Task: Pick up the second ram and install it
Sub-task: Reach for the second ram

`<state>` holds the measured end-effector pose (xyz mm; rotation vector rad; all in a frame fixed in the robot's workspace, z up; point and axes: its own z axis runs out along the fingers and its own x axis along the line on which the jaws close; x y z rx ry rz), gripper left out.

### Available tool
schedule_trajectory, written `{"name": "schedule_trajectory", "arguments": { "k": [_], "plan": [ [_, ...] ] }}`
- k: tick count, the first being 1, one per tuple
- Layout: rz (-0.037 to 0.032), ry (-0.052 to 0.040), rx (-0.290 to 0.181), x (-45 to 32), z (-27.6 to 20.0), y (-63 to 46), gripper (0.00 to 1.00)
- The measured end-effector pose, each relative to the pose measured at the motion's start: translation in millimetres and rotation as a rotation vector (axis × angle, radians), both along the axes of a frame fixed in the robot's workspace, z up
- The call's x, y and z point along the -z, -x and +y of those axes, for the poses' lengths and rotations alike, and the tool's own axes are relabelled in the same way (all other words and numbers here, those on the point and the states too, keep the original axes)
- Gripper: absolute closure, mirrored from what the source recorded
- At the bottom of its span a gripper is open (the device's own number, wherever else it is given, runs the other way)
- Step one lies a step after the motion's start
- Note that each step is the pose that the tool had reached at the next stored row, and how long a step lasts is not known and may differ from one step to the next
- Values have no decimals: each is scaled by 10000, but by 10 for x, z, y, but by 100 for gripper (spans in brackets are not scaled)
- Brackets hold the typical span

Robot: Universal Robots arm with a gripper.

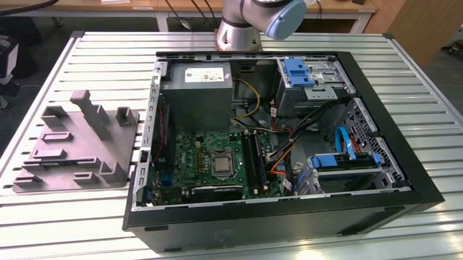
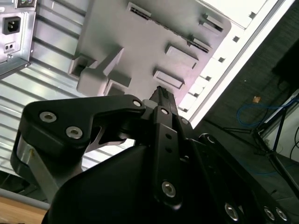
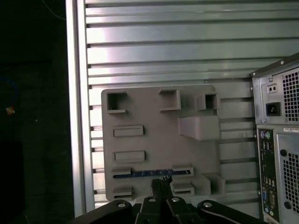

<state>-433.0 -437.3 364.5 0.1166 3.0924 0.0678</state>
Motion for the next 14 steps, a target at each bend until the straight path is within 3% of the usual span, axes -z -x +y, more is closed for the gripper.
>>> {"name": "schedule_trajectory", "arguments": {
  "k": [10,14],
  "plan": [
    [87,0,0,181,-138,0,90],
    [115,0,0,255,-161,0,90]
  ]
}}
